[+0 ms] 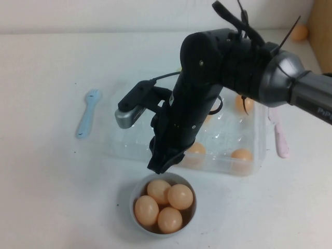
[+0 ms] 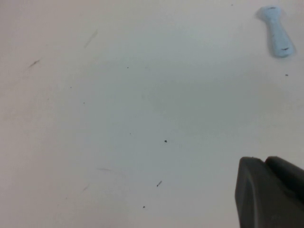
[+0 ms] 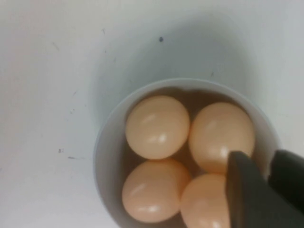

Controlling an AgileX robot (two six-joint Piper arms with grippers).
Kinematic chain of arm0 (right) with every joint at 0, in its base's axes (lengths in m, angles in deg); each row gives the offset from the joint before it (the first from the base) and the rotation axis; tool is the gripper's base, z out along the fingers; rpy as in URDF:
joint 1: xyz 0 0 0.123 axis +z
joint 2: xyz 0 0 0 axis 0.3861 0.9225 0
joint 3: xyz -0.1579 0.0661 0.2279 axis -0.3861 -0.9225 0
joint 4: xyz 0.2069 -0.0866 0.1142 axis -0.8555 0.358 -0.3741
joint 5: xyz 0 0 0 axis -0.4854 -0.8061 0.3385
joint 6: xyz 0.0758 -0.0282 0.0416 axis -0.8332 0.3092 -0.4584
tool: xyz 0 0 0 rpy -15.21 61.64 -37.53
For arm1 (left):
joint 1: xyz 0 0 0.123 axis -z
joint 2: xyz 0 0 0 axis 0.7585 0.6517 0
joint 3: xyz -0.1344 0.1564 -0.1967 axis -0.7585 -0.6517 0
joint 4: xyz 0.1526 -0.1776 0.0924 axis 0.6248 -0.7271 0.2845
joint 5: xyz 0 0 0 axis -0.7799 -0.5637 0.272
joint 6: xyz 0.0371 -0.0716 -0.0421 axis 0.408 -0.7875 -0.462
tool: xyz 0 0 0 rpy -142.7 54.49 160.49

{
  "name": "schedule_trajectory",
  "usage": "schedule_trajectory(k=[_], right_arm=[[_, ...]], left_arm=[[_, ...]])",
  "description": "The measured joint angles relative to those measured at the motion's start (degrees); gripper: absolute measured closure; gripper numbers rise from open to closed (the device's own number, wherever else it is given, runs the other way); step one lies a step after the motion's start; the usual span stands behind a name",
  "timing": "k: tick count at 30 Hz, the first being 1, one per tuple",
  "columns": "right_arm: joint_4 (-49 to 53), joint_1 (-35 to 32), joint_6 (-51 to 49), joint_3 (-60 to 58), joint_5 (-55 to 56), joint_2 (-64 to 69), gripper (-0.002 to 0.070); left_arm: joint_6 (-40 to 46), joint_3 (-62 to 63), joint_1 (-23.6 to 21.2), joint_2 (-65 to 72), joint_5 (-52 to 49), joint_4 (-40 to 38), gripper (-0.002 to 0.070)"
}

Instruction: Take an egg out of the egg box

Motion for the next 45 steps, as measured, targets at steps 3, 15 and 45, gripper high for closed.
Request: schedule_trajectory(k=[3, 15, 45], right_arm=[[0.7, 0.0, -0.4, 0.0, -0.1, -3.1, 0.0642], [0.9, 0.0, -3.1, -23.2, 19.7, -34.6, 0.0691], [3.1, 0.0, -3.4, -67.2, 47.9, -83.1, 0.0693]], left_arm=[[0.0, 0.0, 0.0, 0.0, 0.0, 0.0, 0.0679], [0.0, 0.0, 0.0, 0.0, 0.0, 0.0, 0.0679], [0.0, 0.0, 0.0, 0.0, 0.0, 0.0, 0.0679]])
